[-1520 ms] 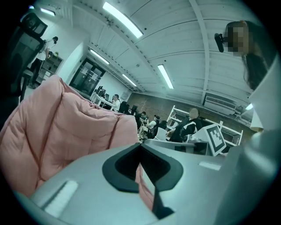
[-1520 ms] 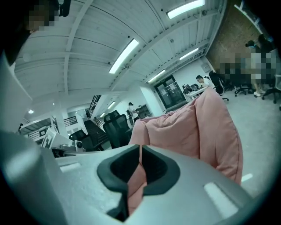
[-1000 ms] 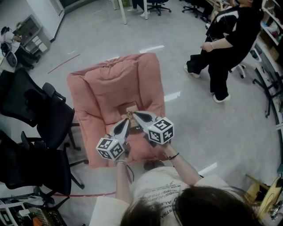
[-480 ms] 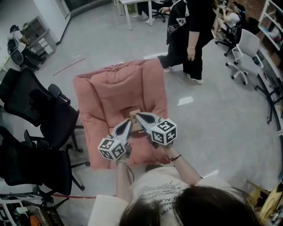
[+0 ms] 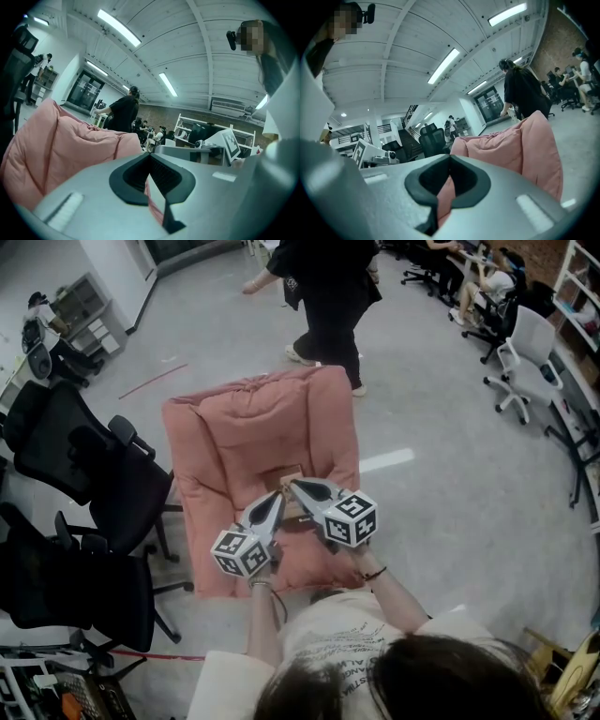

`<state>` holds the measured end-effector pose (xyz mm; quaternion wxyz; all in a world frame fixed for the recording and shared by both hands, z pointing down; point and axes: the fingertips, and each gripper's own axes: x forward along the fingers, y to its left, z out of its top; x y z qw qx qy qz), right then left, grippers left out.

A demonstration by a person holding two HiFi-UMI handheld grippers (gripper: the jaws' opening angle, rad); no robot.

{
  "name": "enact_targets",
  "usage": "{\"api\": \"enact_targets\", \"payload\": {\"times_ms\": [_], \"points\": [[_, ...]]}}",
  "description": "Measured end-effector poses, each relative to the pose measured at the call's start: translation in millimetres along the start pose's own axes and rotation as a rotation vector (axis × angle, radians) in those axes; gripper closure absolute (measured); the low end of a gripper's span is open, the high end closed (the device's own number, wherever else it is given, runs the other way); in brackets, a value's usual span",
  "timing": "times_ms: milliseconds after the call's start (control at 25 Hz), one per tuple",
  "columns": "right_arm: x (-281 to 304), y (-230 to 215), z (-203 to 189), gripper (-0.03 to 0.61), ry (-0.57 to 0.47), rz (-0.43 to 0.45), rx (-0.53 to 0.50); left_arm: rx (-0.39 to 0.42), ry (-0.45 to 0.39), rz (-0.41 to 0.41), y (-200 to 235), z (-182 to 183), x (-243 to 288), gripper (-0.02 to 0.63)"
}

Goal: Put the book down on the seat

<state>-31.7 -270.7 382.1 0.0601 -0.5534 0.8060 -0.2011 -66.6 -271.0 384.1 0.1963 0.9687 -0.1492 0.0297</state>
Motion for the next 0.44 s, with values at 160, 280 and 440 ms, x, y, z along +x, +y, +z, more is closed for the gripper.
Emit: {"api": "enact_targets", "payload": {"times_ms": [160,280,440], "points": [[-1.1,0.1,-0.3,0.575,0.004,0.001,0.004,-0.002,0.004,0.004,-0.4,-0.5,-0.9,0.624],[-1.9,0.8,-1.8,0.575,0.006,0.0,0.005,-0.004,0.003,0.004,-0.8,-1.1,-2.4,0.624],[-1.9,0.9,-2.8,0.575,0.012,-0.001,0.002,-0.005,0.005,0.003,-0.8,-1.1,-2.8,0.624]]}}
